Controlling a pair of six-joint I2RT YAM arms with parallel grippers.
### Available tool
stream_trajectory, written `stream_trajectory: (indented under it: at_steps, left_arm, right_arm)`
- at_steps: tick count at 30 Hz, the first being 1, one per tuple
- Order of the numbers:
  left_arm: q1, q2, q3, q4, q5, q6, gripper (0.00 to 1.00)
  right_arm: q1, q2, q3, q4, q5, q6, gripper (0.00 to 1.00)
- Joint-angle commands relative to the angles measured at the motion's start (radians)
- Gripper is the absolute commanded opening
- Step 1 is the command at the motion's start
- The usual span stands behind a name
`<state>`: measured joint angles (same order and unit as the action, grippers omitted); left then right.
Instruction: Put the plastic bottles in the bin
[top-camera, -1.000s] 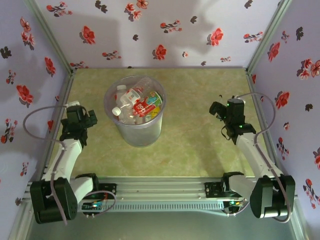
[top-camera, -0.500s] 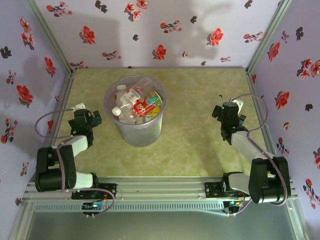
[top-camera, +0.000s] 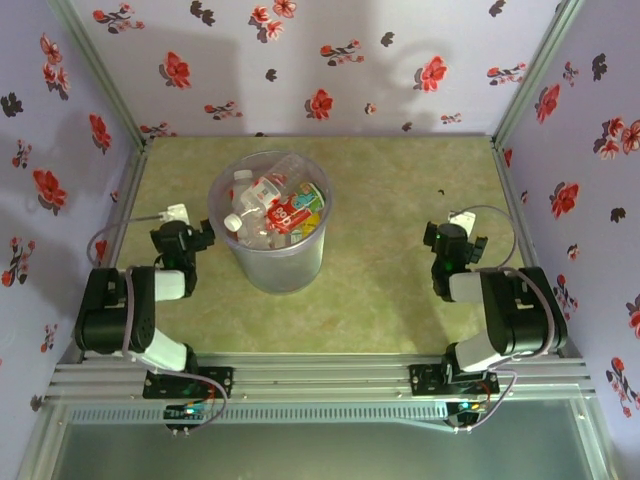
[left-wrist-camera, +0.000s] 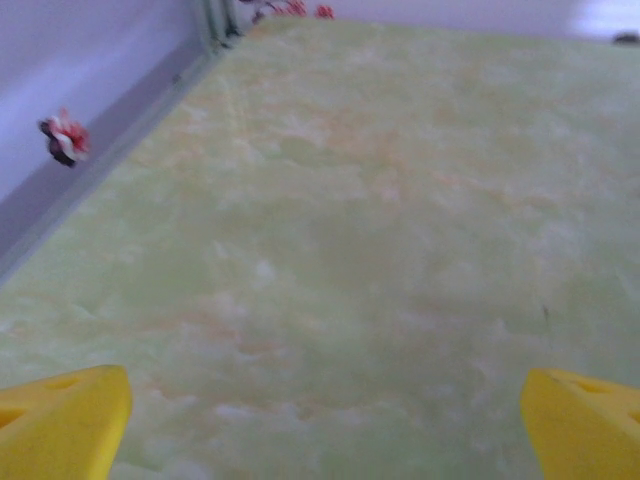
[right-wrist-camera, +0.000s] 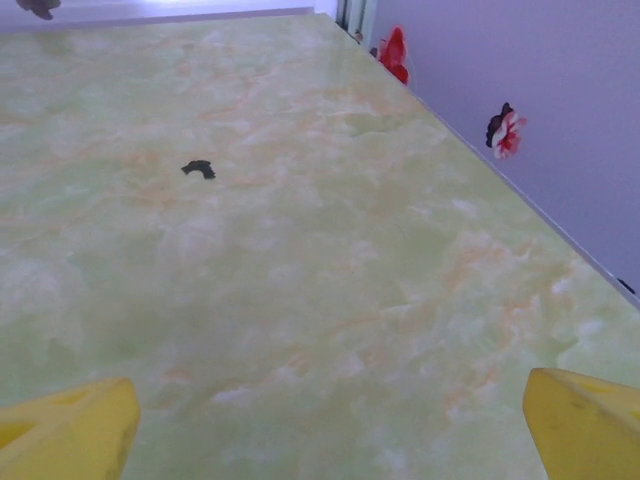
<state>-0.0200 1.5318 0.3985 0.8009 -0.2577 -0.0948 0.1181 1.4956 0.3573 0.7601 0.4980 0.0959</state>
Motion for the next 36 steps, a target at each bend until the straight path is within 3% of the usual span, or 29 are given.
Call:
stream_trajectory:
  at_steps: [1,3,6,8,10,13,15,36]
  left_arm:
    - [-0.009,0.013,-0.018,0.116,-0.006,0.052,1.00]
    - [-0.010,0.014,-0.018,0.117,-0.008,0.052,1.00]
    - [-0.011,0.016,-0.018,0.120,-0.008,0.052,1.00]
    - [-0.011,0.015,-0.018,0.119,-0.008,0.052,1.00]
    - [-0.010,0.016,-0.016,0.119,-0.007,0.052,1.00]
    - [-0.010,0.015,-0.015,0.116,-0.008,0.052,1.00]
    - [-0.010,0.015,-0.016,0.116,-0.008,0.050,1.00]
    - [-0.010,0.014,-0.015,0.116,-0.008,0.052,1.00]
  right_arm:
    - [0.003,-0.020,-0.029,0.168,0.001,-0.024,0.99]
    - [0.003,0.015,-0.047,0.250,-0.017,-0.042,0.99]
    - [-0.014,0.004,-0.031,0.187,-0.071,-0.020,0.99]
    - [-0.021,0.112,-0.042,0.355,-0.097,-0.059,0.99]
    - [-0.023,0.043,-0.020,0.184,-0.105,-0.020,0.99]
    - [-0.034,0.089,-0.013,0.250,-0.102,-0.027,0.99]
    - [-0.045,0.055,0.013,0.143,-0.117,0.000,0.99]
    - [-0.055,0.065,0.009,0.165,-0.116,0.005,0.99]
